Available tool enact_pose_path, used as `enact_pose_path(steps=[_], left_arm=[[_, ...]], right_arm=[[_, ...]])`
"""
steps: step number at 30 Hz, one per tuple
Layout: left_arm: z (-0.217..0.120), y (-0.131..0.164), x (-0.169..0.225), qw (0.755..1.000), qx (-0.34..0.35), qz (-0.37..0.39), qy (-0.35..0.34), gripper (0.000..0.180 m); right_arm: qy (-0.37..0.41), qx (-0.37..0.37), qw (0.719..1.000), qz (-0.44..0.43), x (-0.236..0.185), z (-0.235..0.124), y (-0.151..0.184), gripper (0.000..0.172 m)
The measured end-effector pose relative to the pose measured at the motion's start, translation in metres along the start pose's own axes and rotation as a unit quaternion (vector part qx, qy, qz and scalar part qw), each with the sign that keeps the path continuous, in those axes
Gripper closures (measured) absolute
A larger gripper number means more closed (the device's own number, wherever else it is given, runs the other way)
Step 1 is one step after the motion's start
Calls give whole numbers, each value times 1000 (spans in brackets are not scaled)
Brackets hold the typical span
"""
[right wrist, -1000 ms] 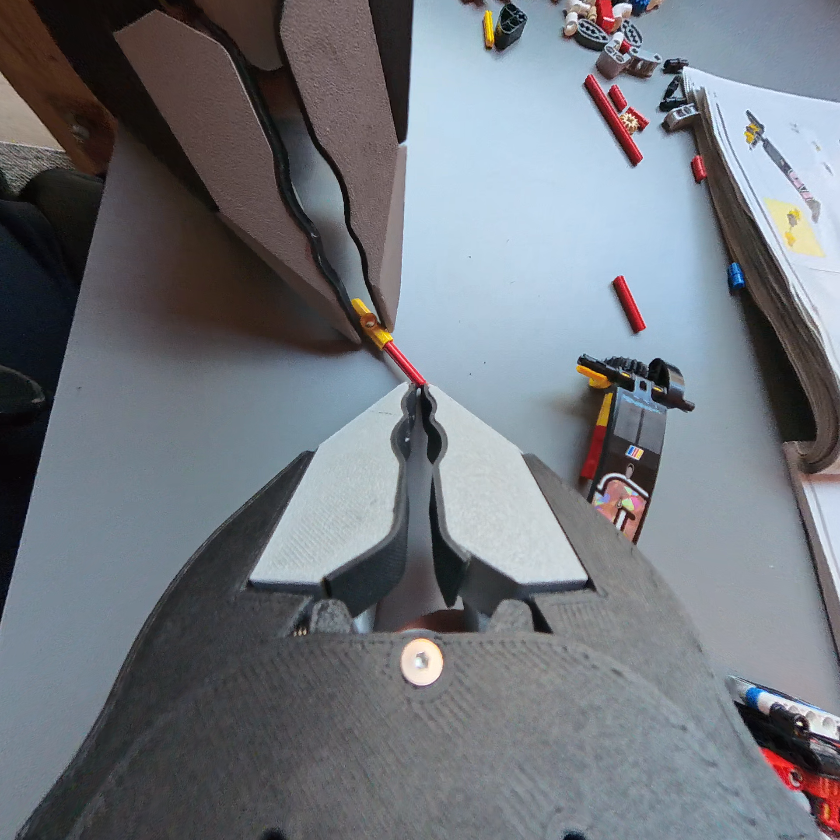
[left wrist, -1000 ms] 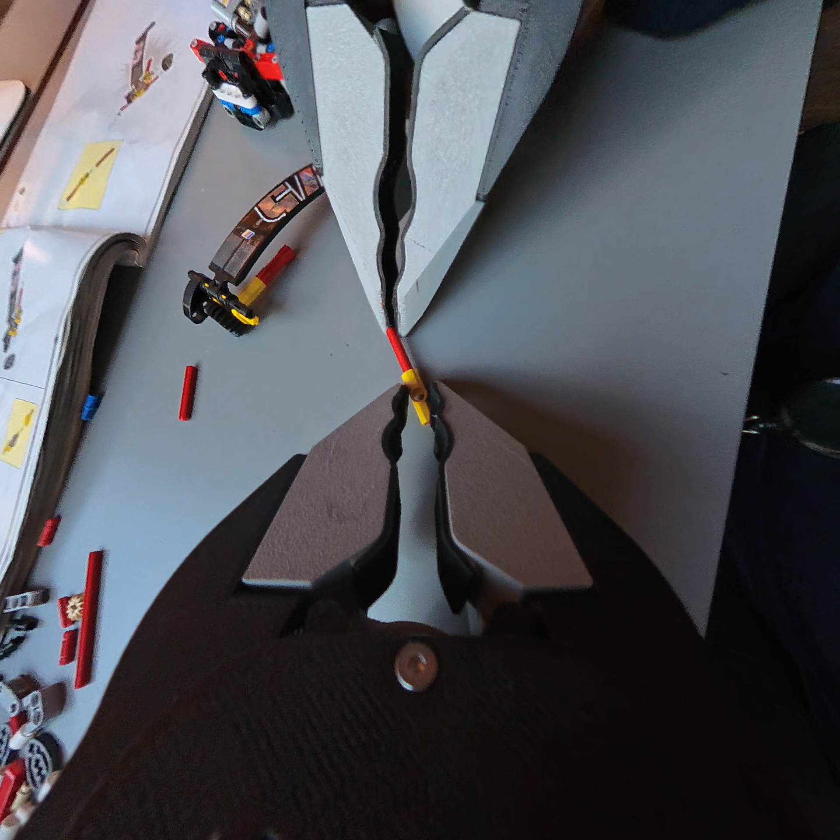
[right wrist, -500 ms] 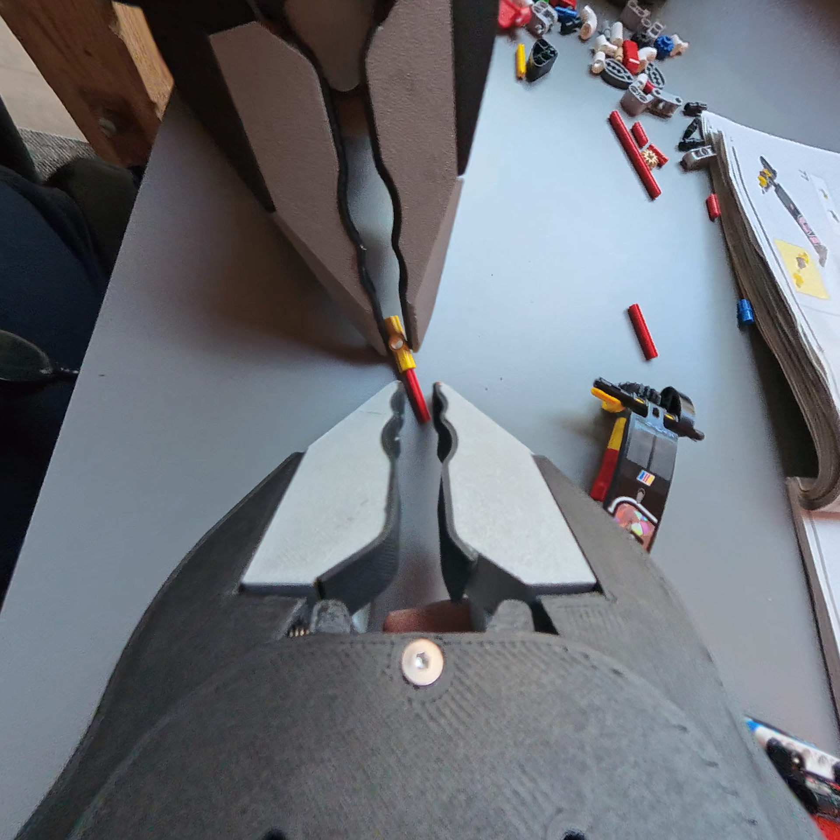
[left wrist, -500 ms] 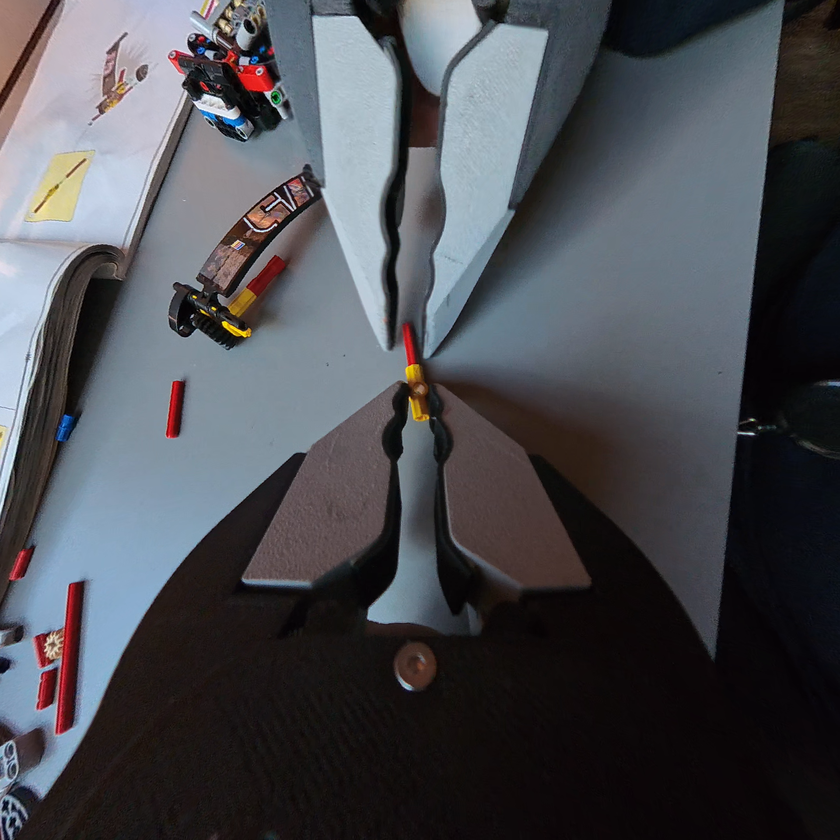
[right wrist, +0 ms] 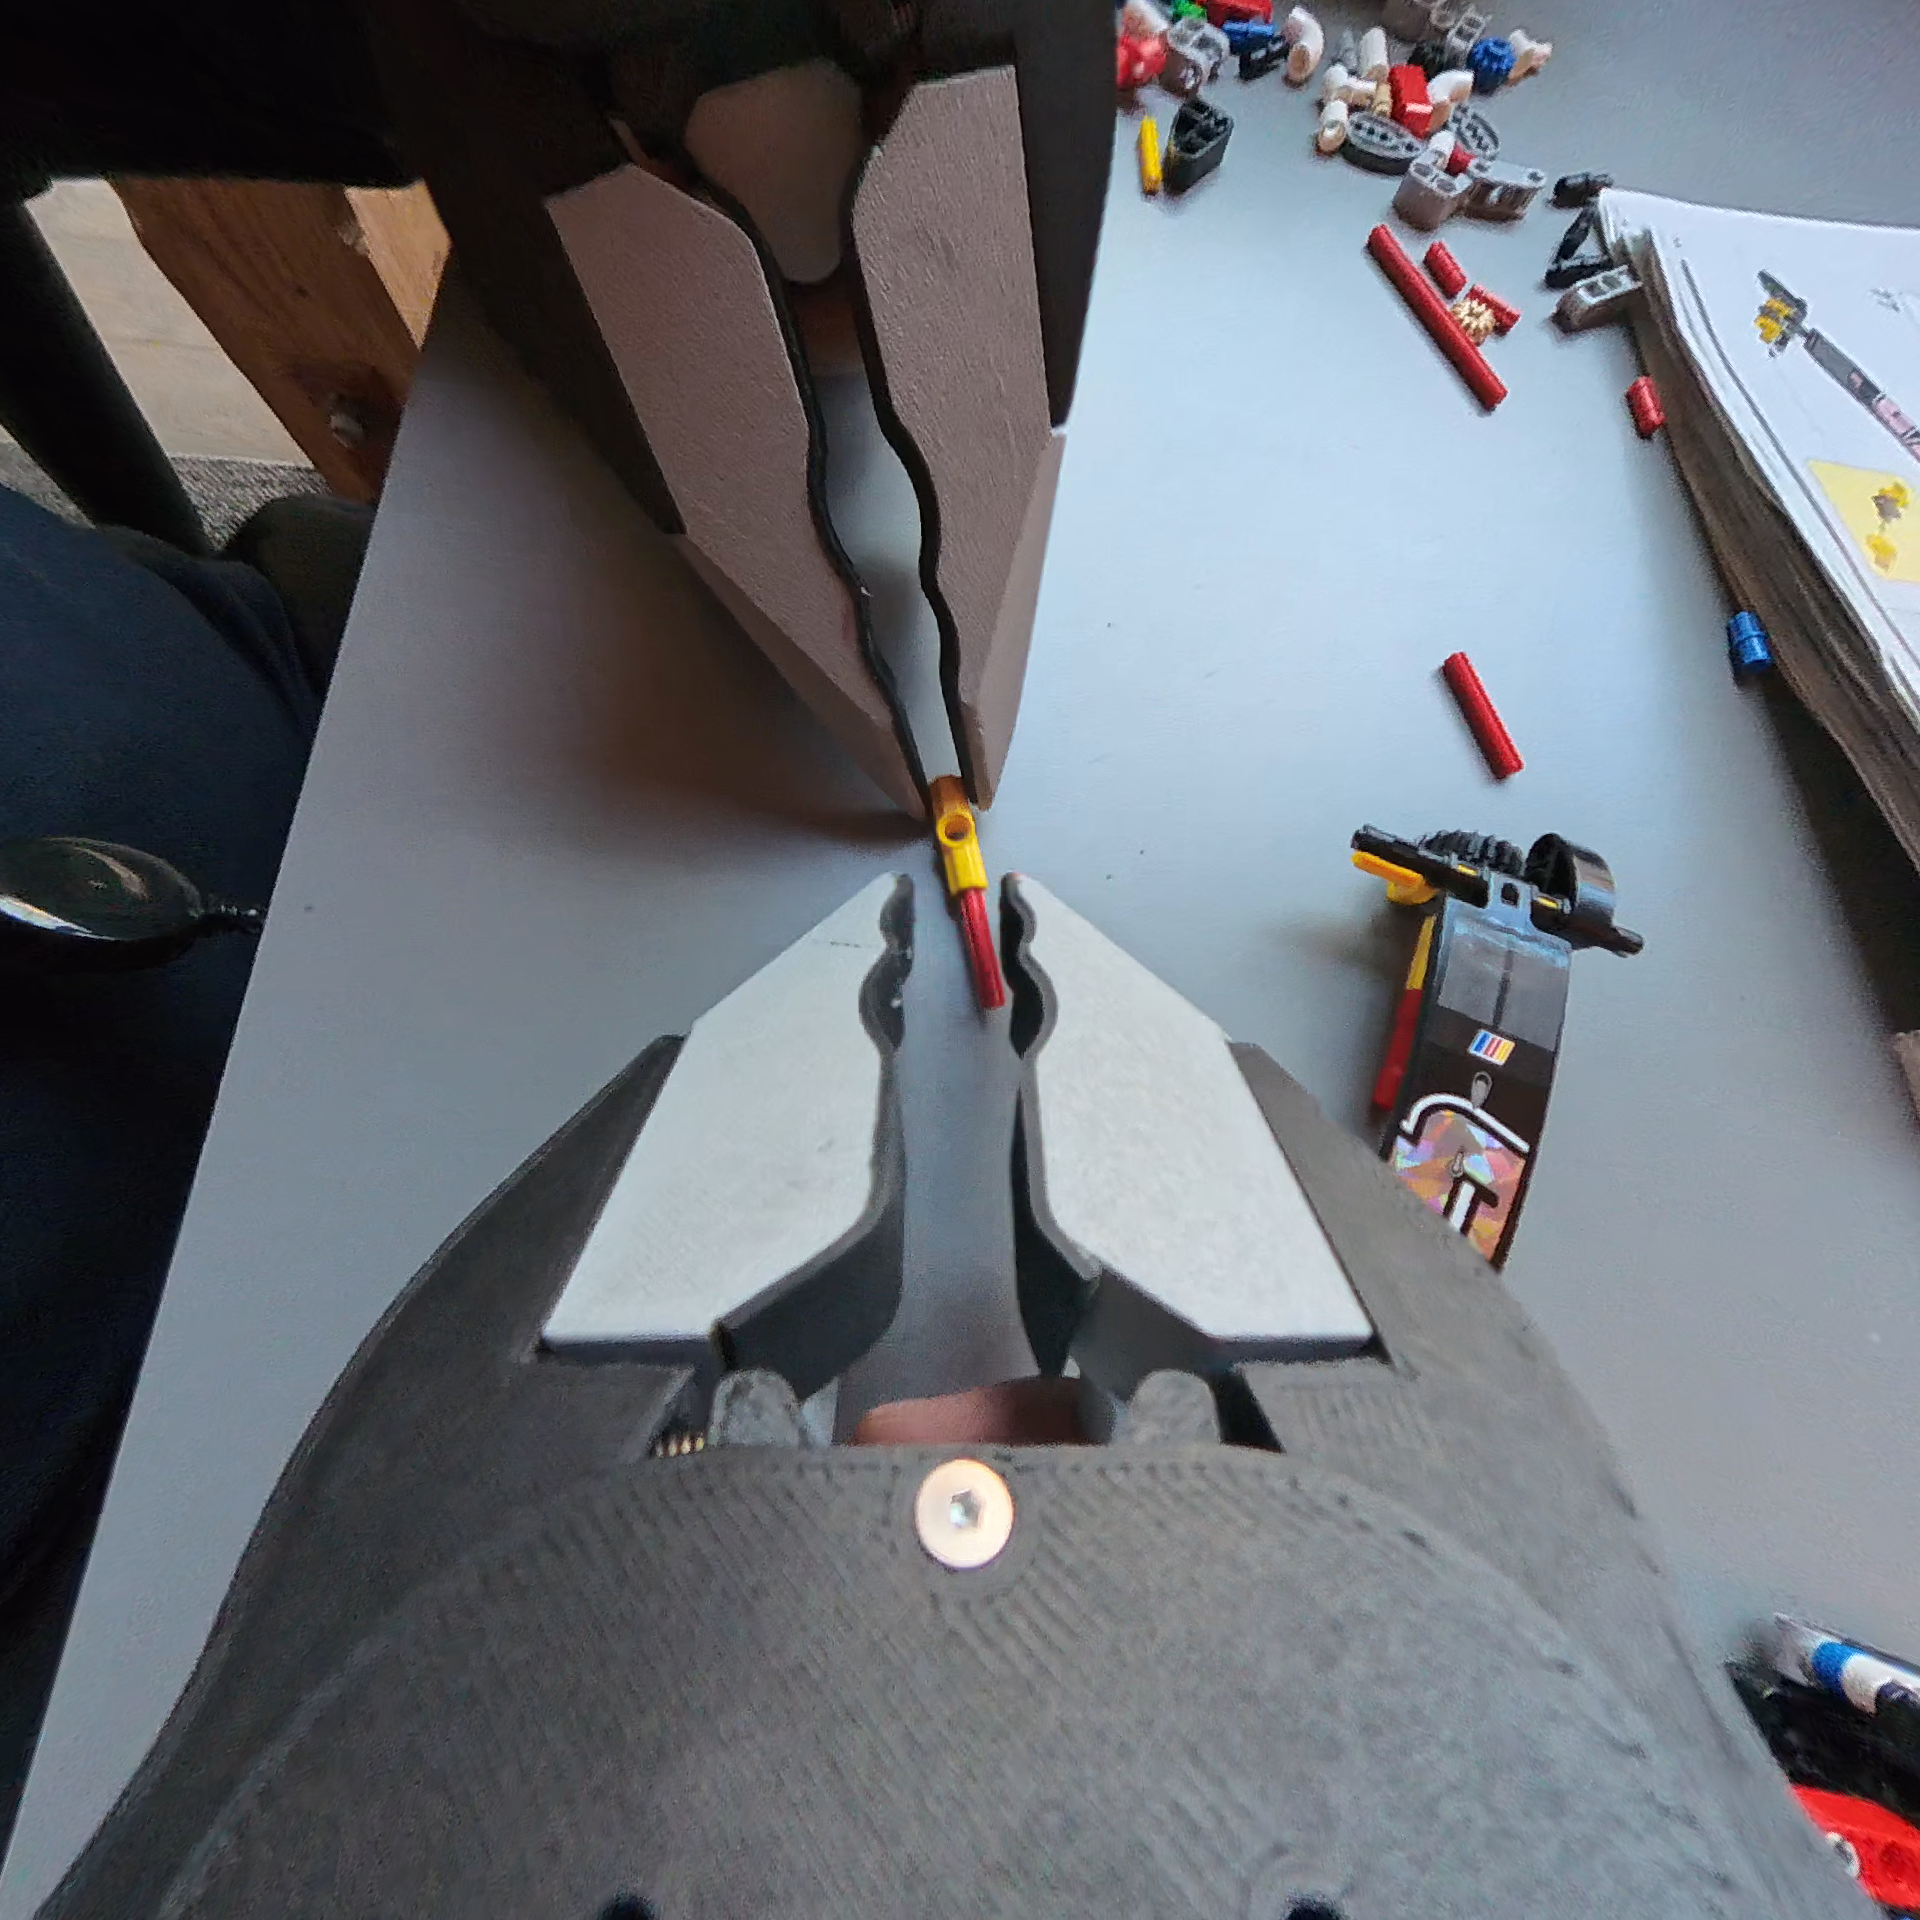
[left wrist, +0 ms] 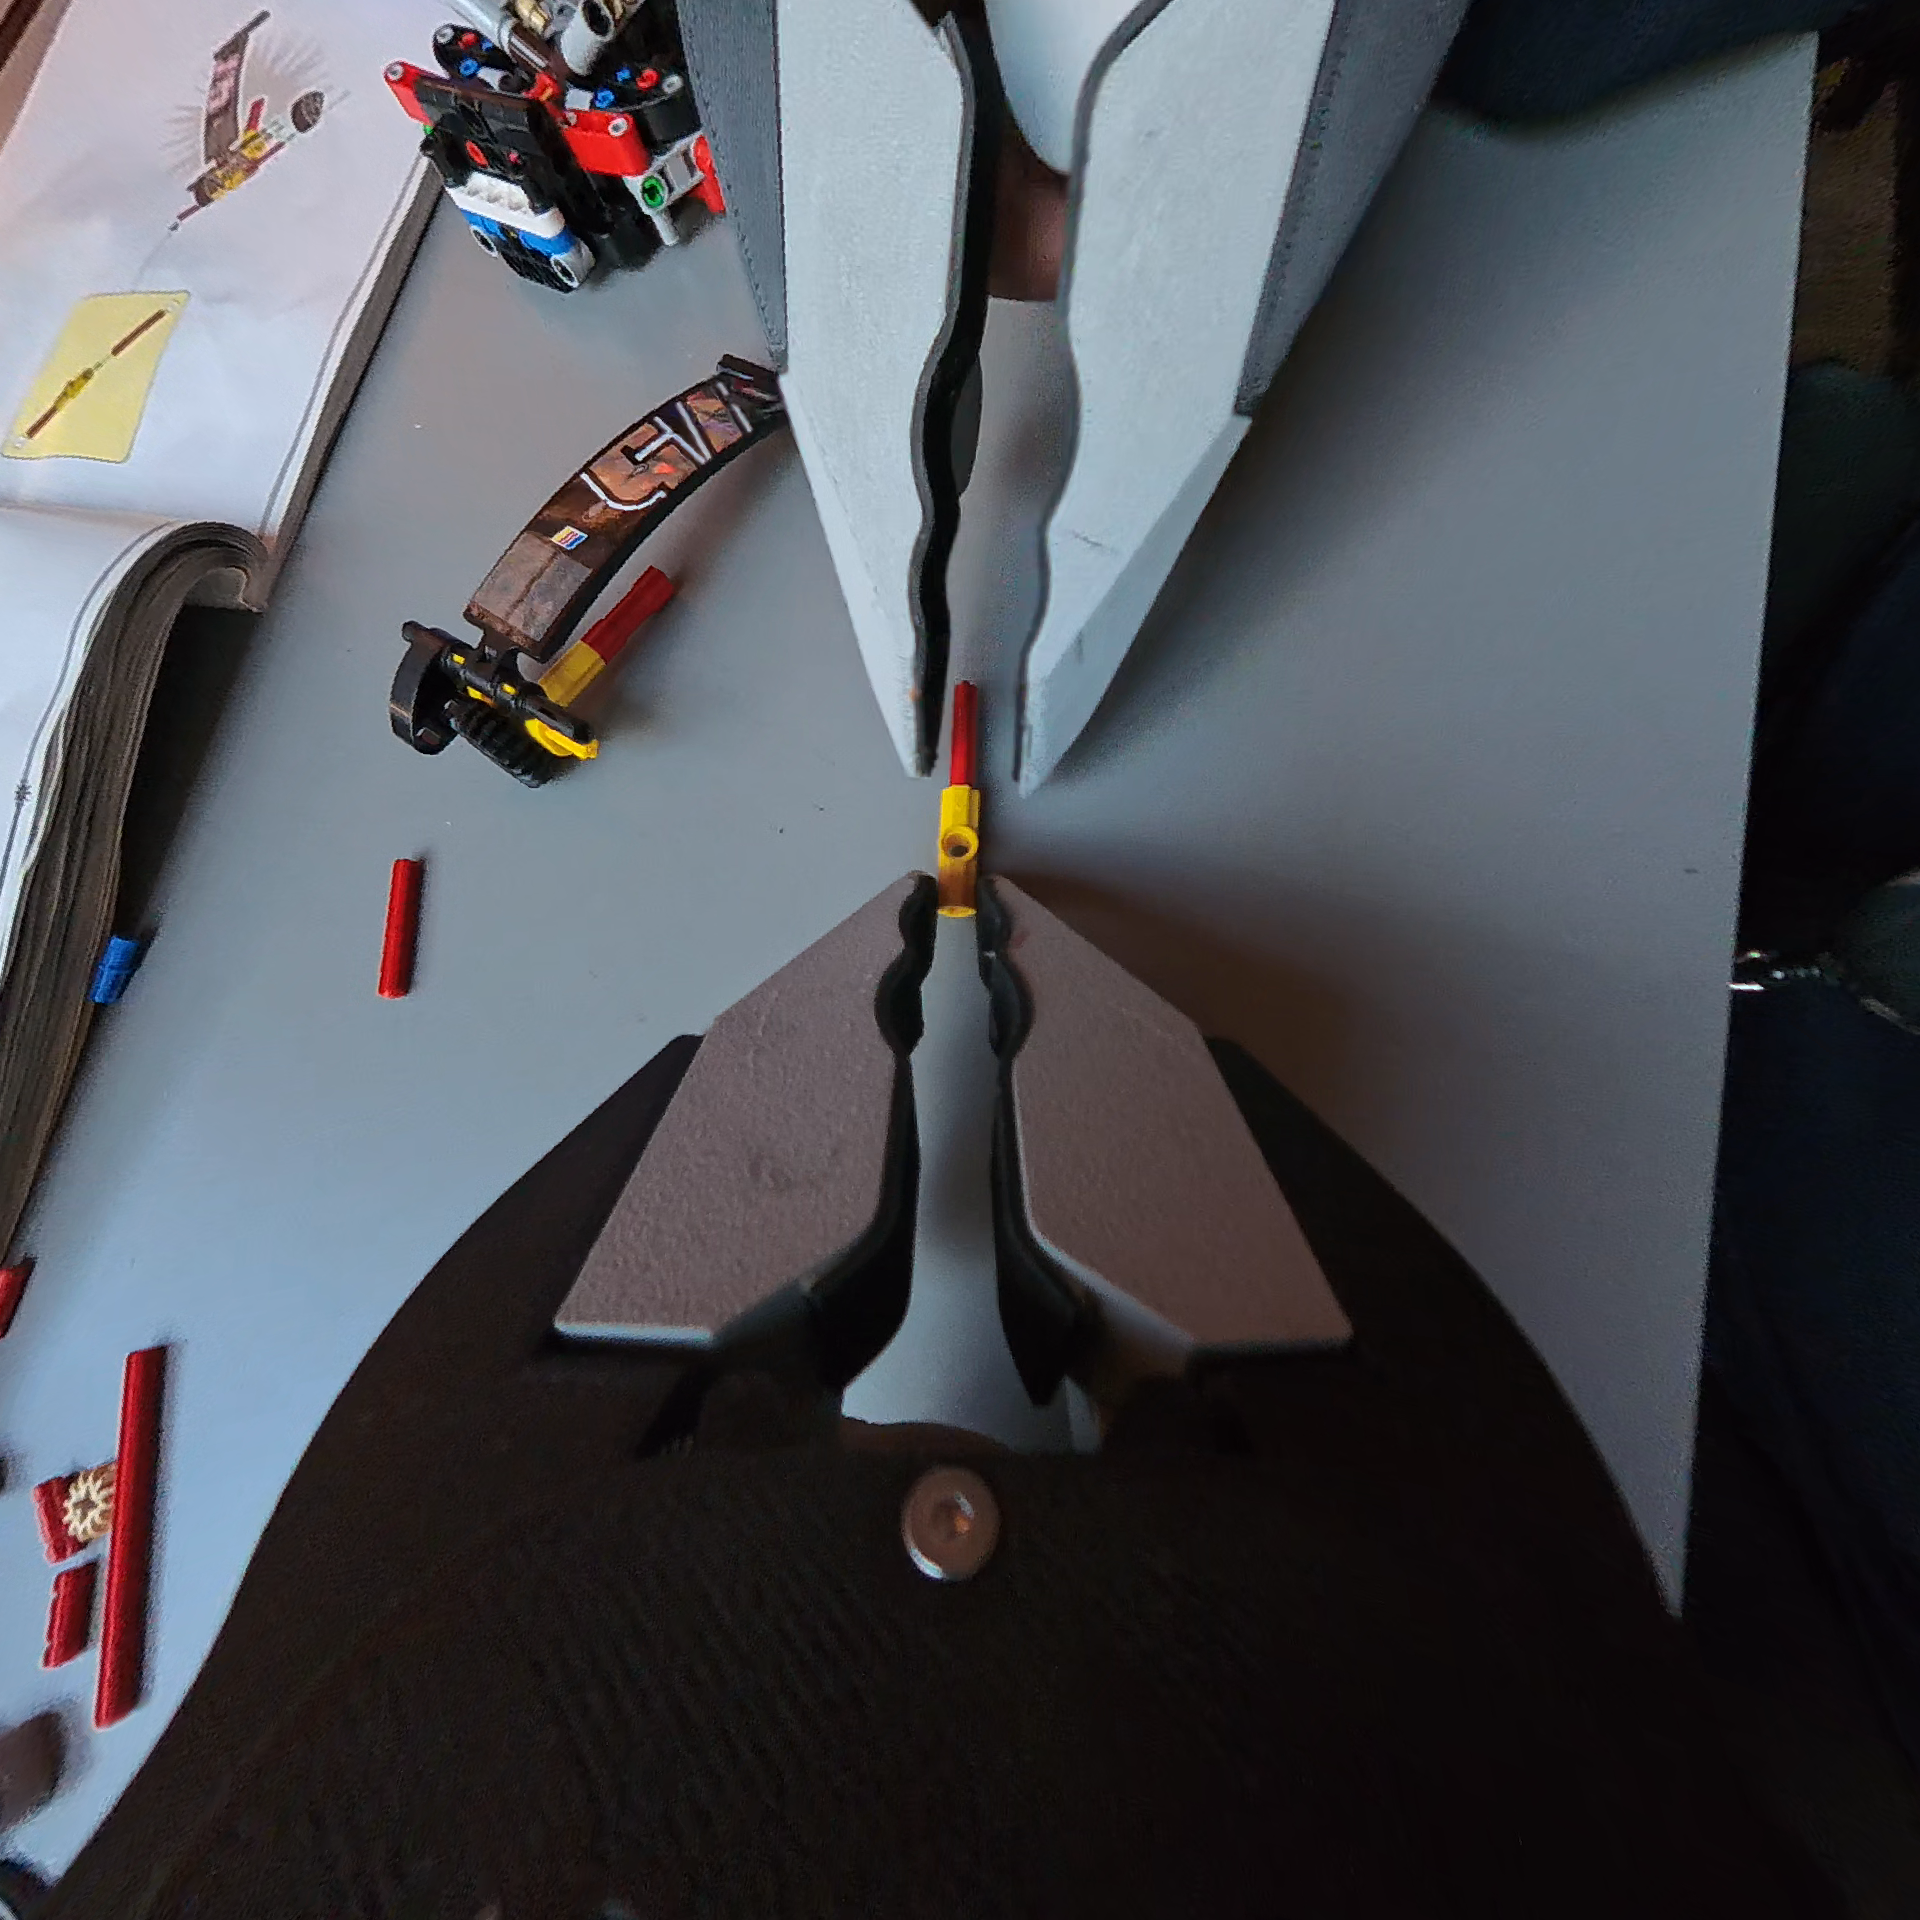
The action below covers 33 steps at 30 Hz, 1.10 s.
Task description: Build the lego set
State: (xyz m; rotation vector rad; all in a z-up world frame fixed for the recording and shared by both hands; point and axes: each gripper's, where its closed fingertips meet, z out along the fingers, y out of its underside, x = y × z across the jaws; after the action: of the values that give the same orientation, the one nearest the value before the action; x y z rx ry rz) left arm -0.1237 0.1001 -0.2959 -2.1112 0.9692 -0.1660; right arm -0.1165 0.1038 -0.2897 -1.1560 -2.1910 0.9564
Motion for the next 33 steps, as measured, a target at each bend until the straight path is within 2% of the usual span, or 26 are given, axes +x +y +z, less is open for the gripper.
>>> enact_pose_path(steps=[9, 10, 12, 14, 16, 21, 24, 26, 30, 33], left_arm=[[7, -6, -3, 1000, 4, 2, 27, 175], [6, -6, -6, 1000, 5, -5, 24, 170], [2, -5, -20, 1000, 16, -25, 5, 157], [-3, 1, -50, 997, 19, -57, -45, 161], [-5, 13, -78, 993, -6, -81, -82, 160], [3, 16, -114, 991, -47, -70, -99, 153], [10, 16, -121, 992, -76, -43, -89, 162], [15, 20, -123, 992, -97, -30, -77, 177], [13, 22, -118, 992, -109, -42, -42, 179], [1, 26, -91, 992, -112, -49, -5, 179]], right_arm=[[23, -23, 999, -19, 5, 5, 4, 167], [21, -23, 999, -17, 5, 5, 5, 167], [23, -23, 999, -14, 7, 4, 6, 167], [21, -23, 999, -9, 8, 2, 8, 167], [16, -22, 1000, -3, 9, 1, 9, 167], [17, -22, 1000, -3, 9, 0, 10, 167], [14, -22, 1000, 0, 9, -1, 11, 167], [11, -21, 1000, 1, 8, -1, 11, 167], [3, -21, 1000, 0, 6, -1, 11, 167], [-1, -20, 1000, -6, 4, -2, 11, 167]])
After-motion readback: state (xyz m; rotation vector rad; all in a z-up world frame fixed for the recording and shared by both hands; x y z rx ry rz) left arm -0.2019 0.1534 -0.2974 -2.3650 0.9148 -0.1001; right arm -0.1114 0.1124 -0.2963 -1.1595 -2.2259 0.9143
